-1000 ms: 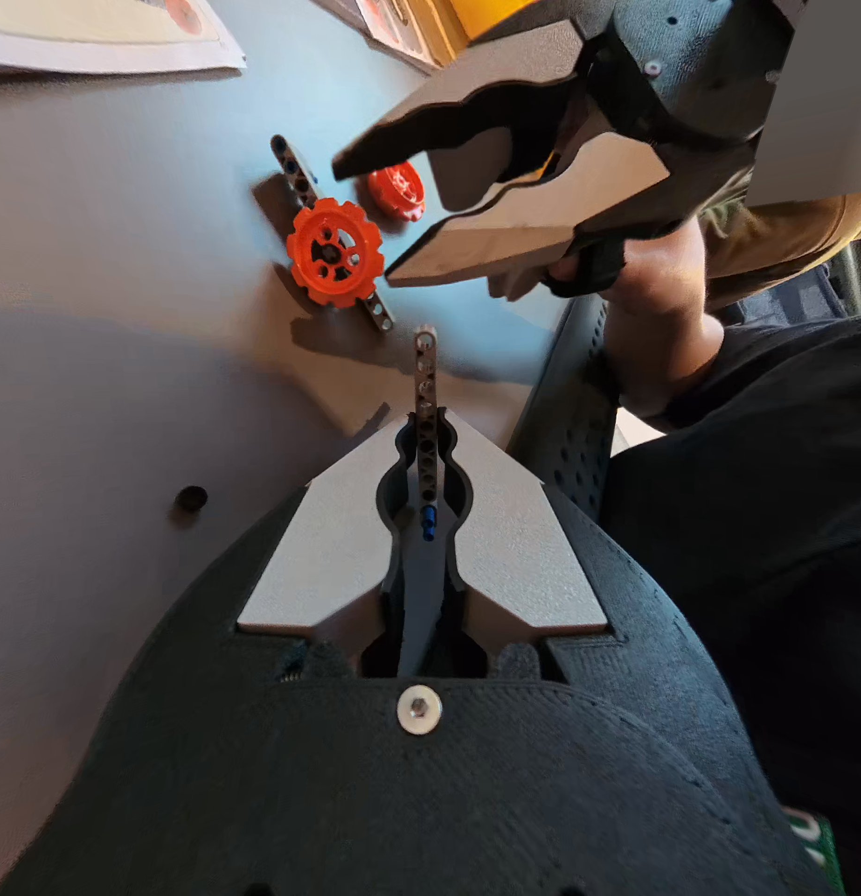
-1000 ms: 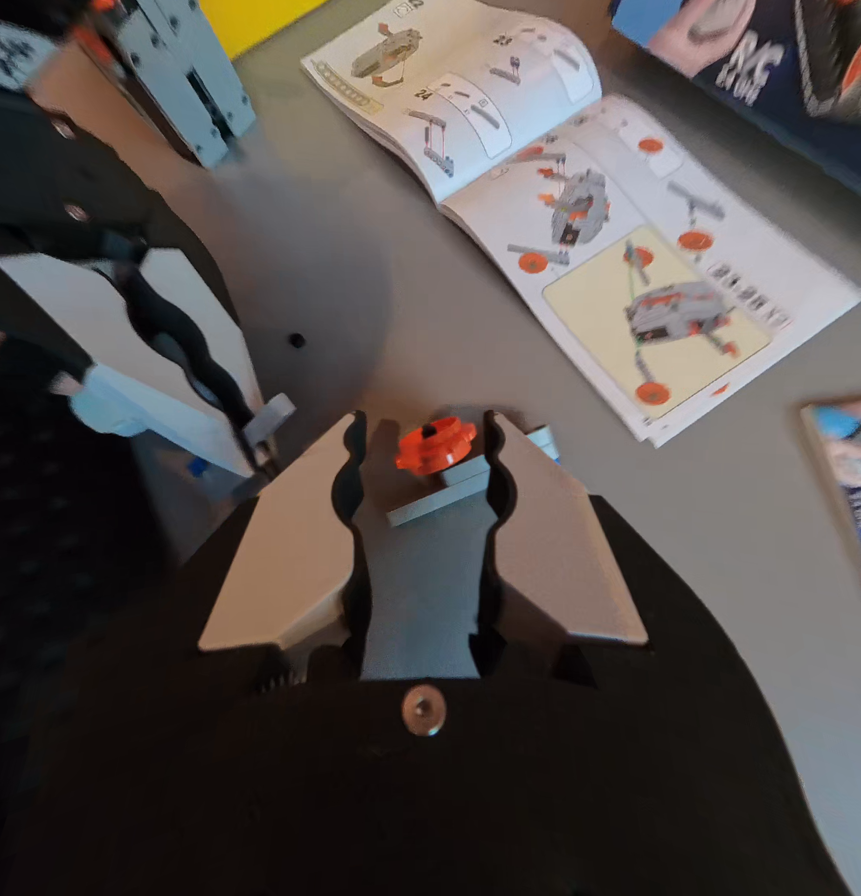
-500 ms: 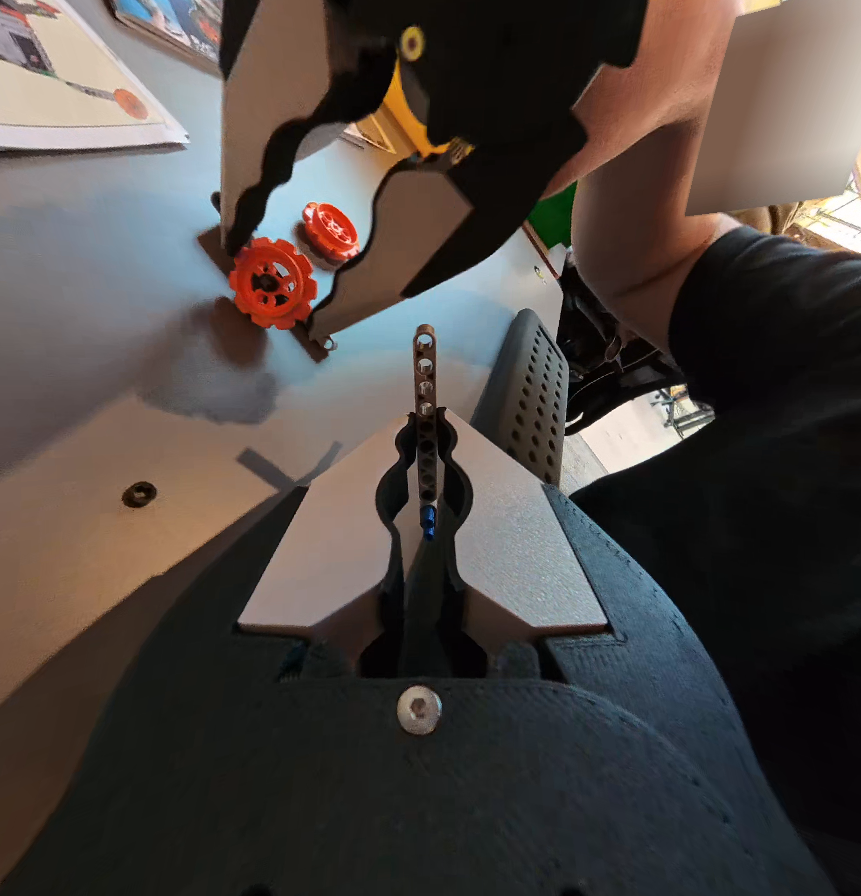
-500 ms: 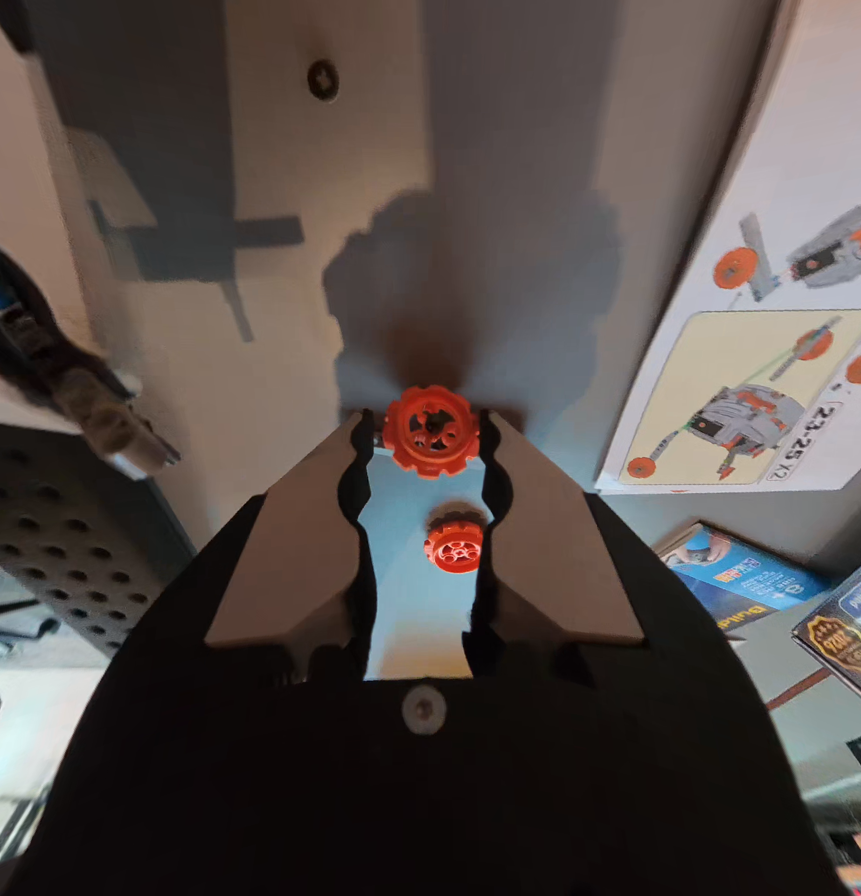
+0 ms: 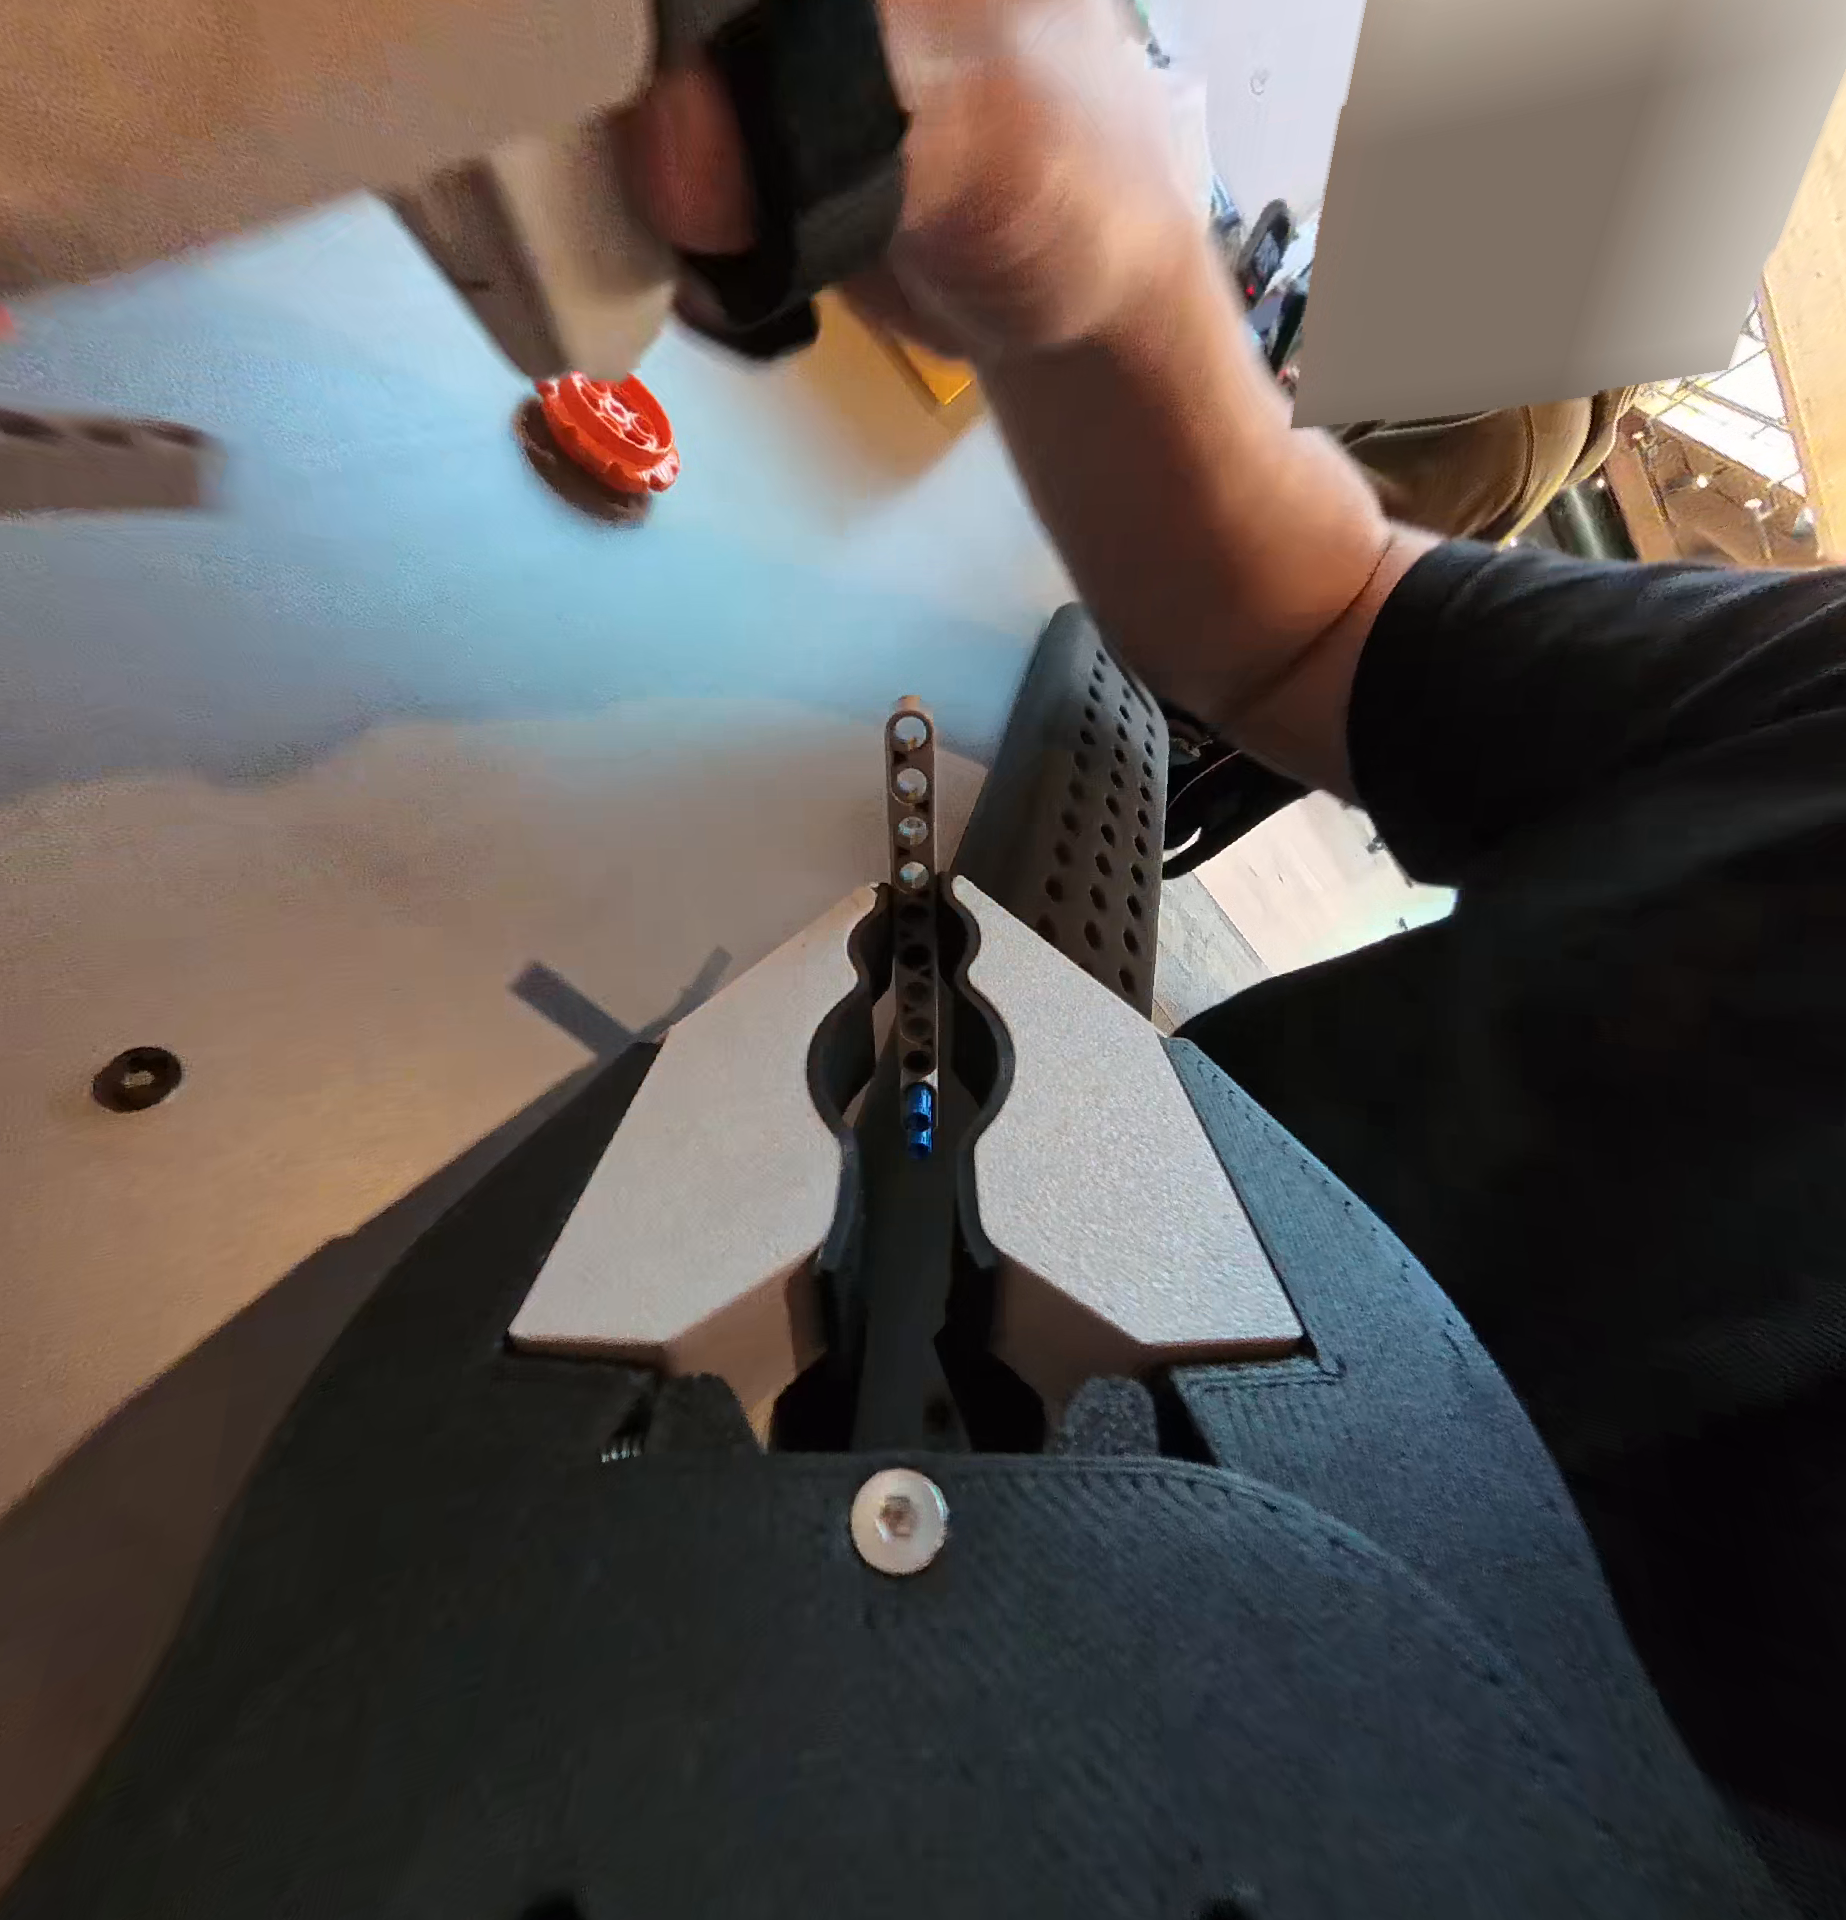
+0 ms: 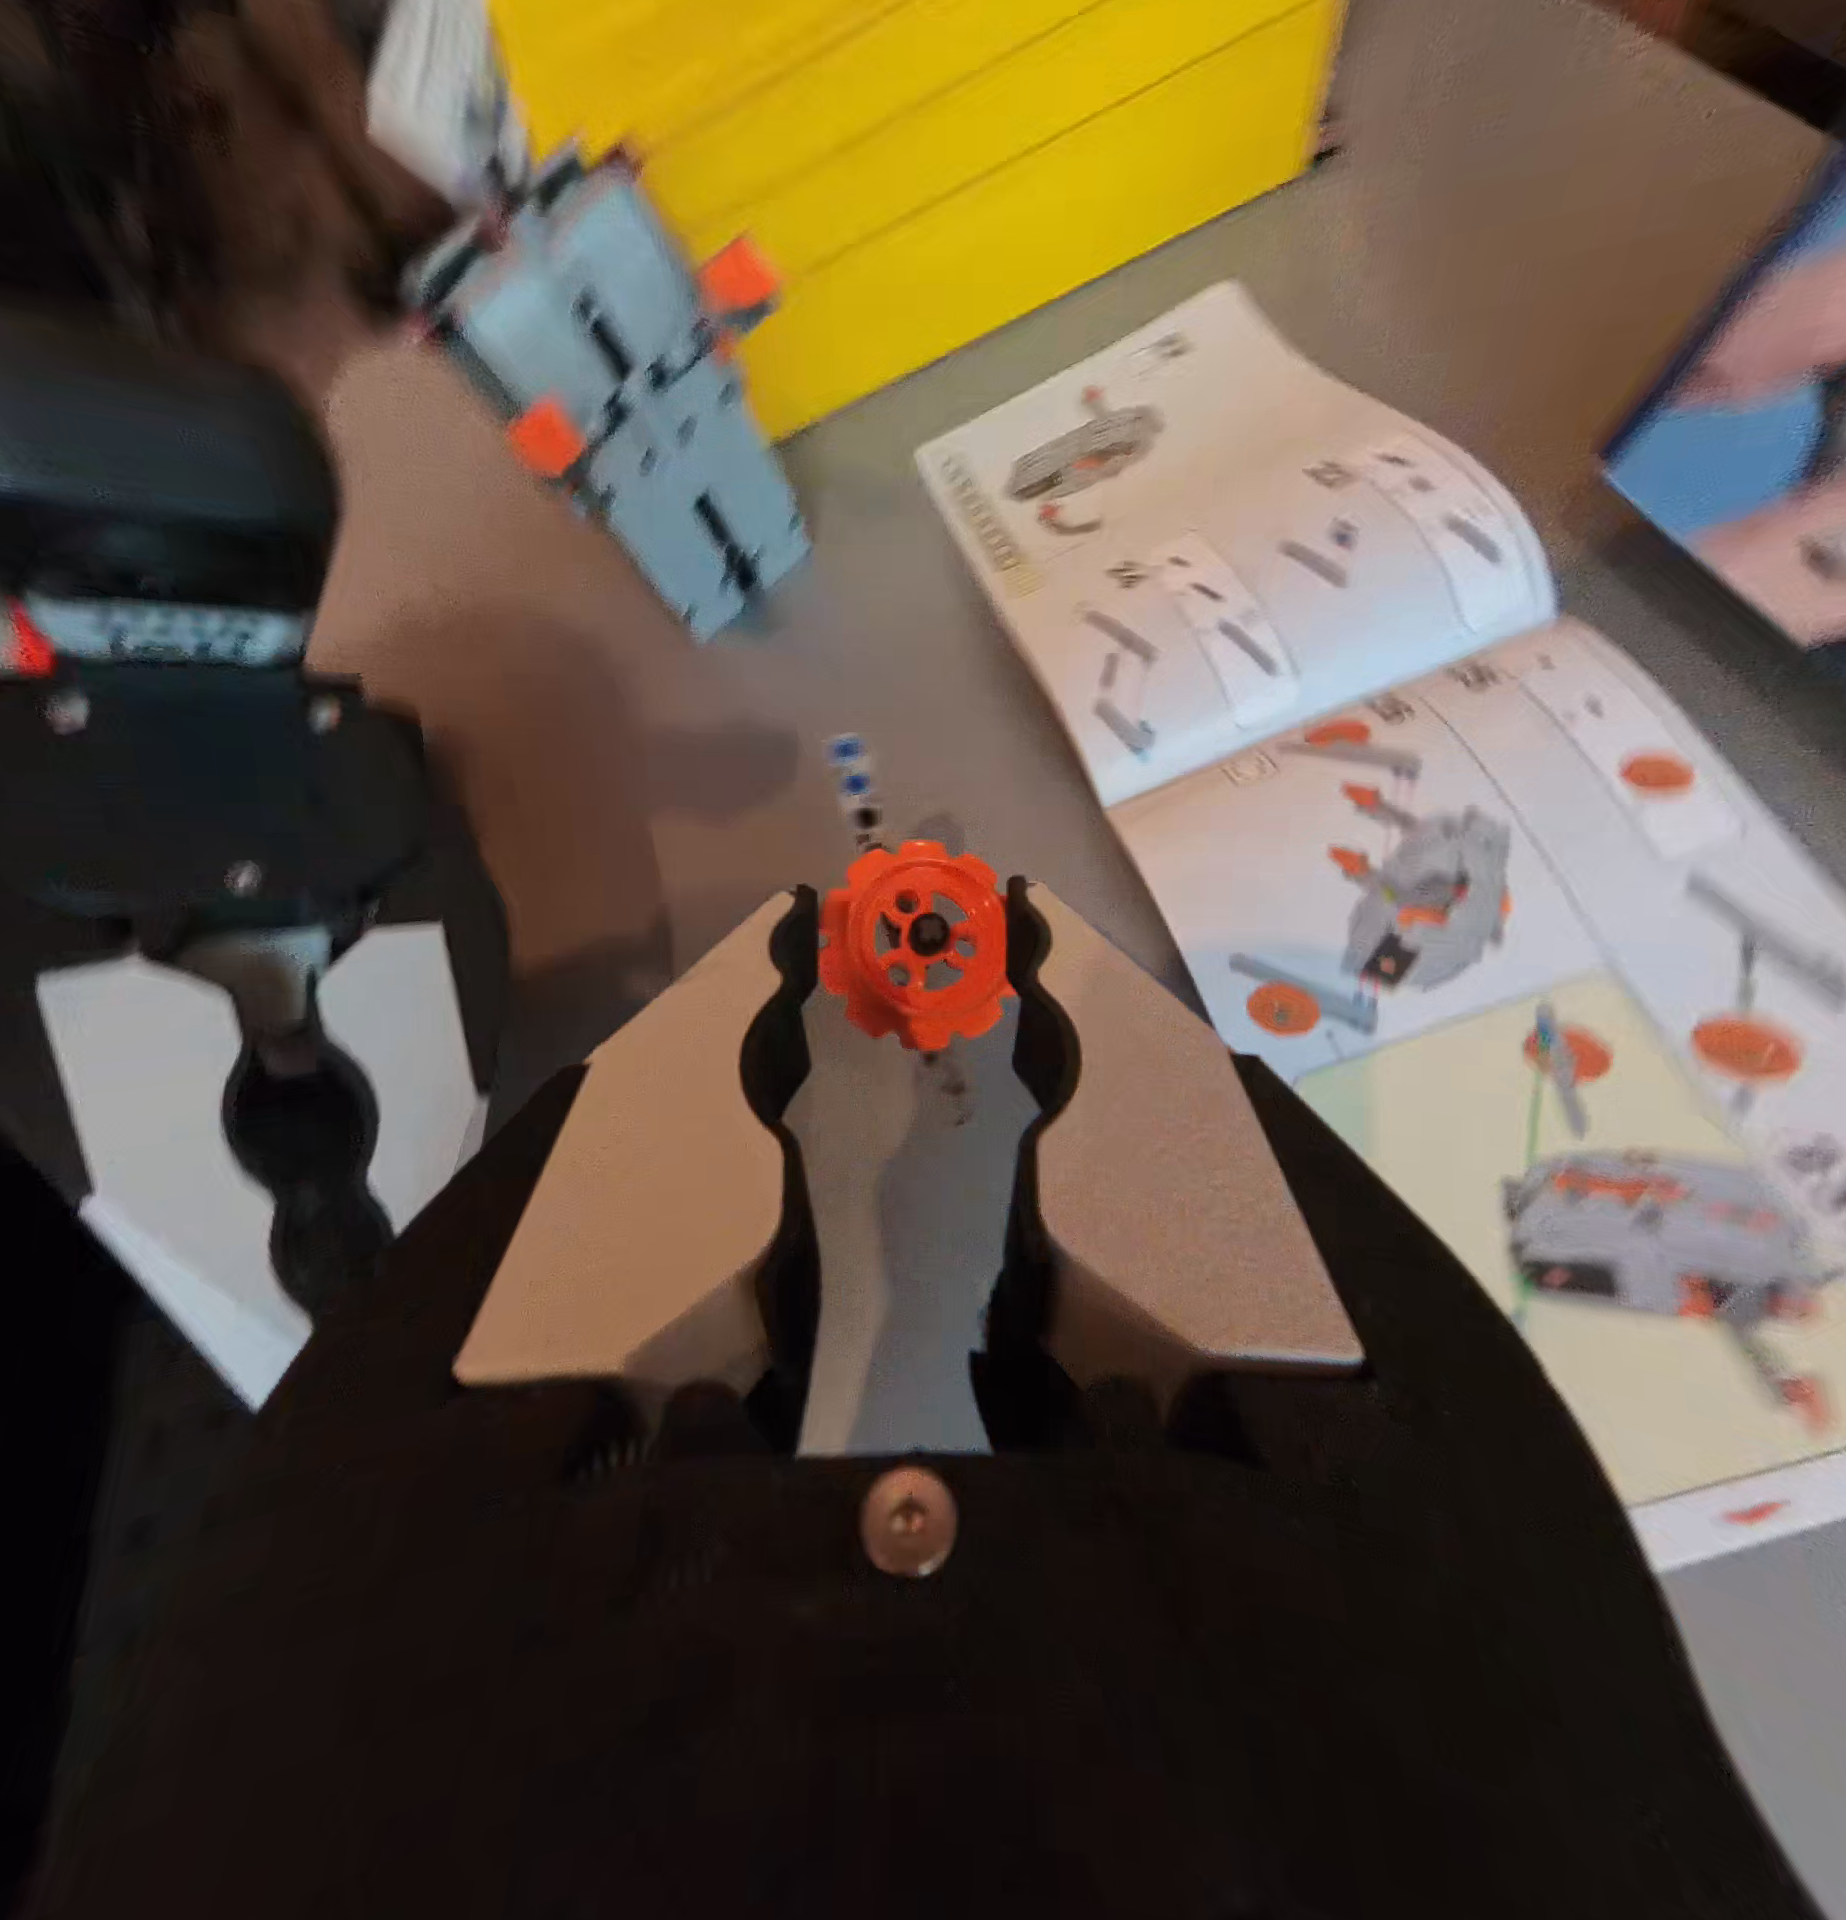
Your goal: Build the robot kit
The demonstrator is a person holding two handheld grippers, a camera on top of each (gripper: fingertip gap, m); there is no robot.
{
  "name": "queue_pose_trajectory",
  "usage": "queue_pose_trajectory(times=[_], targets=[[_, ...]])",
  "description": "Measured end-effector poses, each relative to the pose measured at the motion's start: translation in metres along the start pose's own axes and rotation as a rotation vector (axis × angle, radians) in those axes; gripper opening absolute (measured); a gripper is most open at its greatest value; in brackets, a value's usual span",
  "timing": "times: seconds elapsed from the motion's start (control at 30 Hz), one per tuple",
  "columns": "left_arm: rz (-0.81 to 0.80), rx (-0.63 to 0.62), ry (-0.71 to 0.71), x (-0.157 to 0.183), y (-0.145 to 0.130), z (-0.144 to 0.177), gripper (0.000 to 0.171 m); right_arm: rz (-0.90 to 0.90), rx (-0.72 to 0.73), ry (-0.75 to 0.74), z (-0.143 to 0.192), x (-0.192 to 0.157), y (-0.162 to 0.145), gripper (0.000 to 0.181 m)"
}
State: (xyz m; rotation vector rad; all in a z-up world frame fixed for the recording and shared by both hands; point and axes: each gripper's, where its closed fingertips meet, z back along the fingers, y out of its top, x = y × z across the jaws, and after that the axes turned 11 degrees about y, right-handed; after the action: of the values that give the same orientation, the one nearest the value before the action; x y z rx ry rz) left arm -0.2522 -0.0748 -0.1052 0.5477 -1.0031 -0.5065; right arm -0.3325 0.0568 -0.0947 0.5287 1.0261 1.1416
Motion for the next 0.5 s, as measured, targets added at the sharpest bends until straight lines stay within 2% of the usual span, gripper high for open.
queue_pose_trajectory(times=[0.1,0.2,0.33,0.4,0.47,0.5], targets=[[-0.003,-0.008,-0.004,0.001,-0.001,-0.001,0.005,-0.197,0.157,-0.054,0.000,0.016,-0.016,0.035],[-0.005,-0.009,-0.003,0.001,-0.002,-0.001,0.005,-0.291,0.139,-0.065,-0.004,0.018,-0.033,0.035],[0.000,-0.003,-0.004,0.001,-0.002,-0.001,0.006,-0.396,0.215,-0.104,0.004,0.027,-0.039,0.035],[0.000,-0.006,-0.007,0.002,-0.002,-0.001,0.006,-0.455,0.223,-0.070,0.004,0.027,-0.043,0.035],[-0.005,-0.011,-0.010,0.003,-0.003,-0.001,0.006,-0.482,0.213,0.003,0.007,0.020,-0.043,0.053],[-0.006,-0.013,-0.011,0.003,-0.004,-0.002,0.006,-0.465,0.218,0.024,0.011,0.017,-0.043,0.055]])
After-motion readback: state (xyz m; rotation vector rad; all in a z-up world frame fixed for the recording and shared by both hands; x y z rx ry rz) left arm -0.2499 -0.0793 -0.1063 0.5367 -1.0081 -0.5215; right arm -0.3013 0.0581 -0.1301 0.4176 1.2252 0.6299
